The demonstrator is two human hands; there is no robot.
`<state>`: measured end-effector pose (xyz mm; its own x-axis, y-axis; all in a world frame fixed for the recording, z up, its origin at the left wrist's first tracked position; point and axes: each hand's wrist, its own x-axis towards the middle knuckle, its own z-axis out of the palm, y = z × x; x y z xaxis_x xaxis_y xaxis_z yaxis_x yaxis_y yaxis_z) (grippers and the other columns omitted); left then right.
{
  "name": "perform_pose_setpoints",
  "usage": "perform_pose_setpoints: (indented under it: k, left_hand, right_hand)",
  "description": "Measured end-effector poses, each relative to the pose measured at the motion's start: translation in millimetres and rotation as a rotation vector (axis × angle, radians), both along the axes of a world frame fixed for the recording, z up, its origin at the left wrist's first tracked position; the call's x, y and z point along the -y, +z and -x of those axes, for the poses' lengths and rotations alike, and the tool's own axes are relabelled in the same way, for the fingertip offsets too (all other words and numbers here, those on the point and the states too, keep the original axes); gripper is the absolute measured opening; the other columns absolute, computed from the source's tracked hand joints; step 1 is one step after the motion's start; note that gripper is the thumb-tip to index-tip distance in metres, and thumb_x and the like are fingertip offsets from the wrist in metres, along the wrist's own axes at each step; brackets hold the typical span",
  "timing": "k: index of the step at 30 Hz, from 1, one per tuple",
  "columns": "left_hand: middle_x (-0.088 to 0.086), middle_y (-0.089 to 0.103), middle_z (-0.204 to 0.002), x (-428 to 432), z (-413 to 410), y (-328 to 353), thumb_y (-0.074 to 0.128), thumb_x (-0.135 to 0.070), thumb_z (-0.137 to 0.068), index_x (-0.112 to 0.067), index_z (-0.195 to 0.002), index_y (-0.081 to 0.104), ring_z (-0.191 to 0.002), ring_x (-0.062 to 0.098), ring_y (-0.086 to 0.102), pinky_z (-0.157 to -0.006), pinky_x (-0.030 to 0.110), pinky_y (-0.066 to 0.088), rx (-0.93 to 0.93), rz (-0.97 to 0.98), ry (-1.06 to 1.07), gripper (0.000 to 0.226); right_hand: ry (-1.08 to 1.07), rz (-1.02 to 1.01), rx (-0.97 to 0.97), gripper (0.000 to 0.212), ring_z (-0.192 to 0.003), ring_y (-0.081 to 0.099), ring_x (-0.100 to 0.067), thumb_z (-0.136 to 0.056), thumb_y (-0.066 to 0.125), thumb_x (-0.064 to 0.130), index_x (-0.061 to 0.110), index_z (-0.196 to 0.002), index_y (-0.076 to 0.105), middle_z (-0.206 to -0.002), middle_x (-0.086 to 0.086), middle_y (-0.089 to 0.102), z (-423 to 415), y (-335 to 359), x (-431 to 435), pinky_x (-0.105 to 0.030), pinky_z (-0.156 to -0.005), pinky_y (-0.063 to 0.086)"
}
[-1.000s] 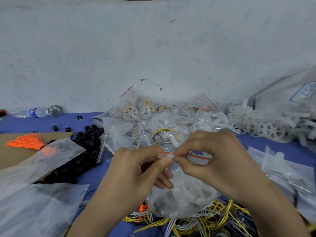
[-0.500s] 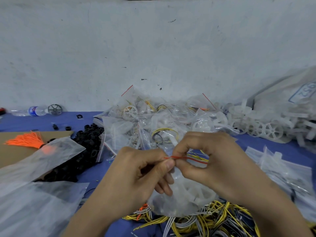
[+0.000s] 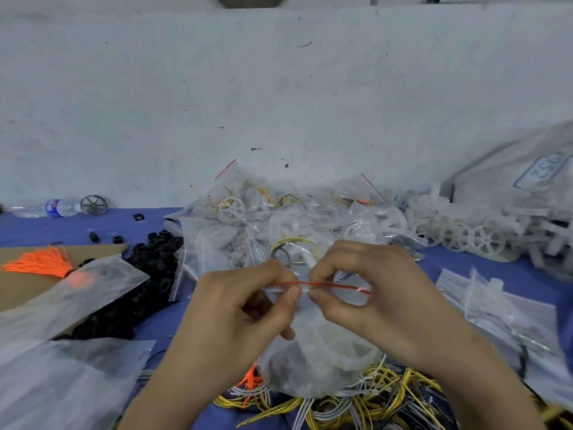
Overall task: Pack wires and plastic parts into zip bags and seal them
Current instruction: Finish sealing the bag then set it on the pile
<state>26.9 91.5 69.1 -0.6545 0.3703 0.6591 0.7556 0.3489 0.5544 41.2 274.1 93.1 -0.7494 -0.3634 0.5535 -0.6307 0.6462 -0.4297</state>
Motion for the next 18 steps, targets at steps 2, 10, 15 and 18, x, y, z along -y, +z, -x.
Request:
perform_pose_setpoints:
  k: [2, 10, 15, 18]
  left_hand:
    - [-0.016, 0.061, -0.055, -0.7, 0.4, 0.2, 0.055, -0.035, -0.085, -0.026, -0.077, 0.063, -0.045, -0.002, 0.06, -0.048, 0.012, 0.043, -0.036, 0.03, 0.02, 0.015]
    - [-0.019, 0.059, -0.065, 4.5, 3.5, 1.5, 0.054, -0.037, -0.08, -0.028, -0.073, 0.064, -0.05, 0.0, 0.044, -0.05, 0.006, 0.031, -0.092, 0.091, 0.13, 0.015]
    - [-0.015, 0.058, -0.09, 5.5, 3.2, 0.3, 0.054, -0.046, -0.076, -0.032, -0.087, 0.066, -0.084, 0.003, 0.054, -0.073, 0.016, 0.038, -0.072, 0.117, 0.166, 0.022]
    - [-0.02, 0.056, -0.095, 6.2, 2.8, 1.1, 0.055, -0.042, -0.076, -0.031, -0.075, 0.068, -0.09, -0.005, 0.052, -0.08, 0.02, 0.036, -0.115, 0.124, 0.159, 0.017]
  right_hand:
    - [-0.021, -0.019, -0.014, 0.004, -0.075, 0.055, -0.002, -0.075, 0.063, 0.025, 0.022, -0.072, 0.065, -0.074, 0.012, 0.059, -0.6, 0.3, 0.2, -0.016, -0.068, 0.04]
    - [-0.077, -0.075, -0.011, 0.006, -0.085, 0.05, -0.003, -0.083, 0.067, 0.026, 0.027, -0.079, 0.064, -0.079, 0.016, 0.057, -2.8, -2.0, 5.7, -0.017, -0.071, 0.038]
    - [-0.047, -0.124, -0.045, 0.007, -0.084, 0.047, -0.004, -0.082, 0.065, 0.025, 0.023, -0.076, 0.063, -0.076, 0.014, 0.058, -5.4, 0.8, 7.7, -0.017, -0.075, 0.036]
    - [-0.056, -0.137, -0.049, 0.006, -0.087, 0.047, -0.004, -0.083, 0.066, 0.027, 0.024, -0.077, 0.065, -0.078, 0.016, 0.058, -4.4, 0.5, 9.2, -0.021, -0.077, 0.037]
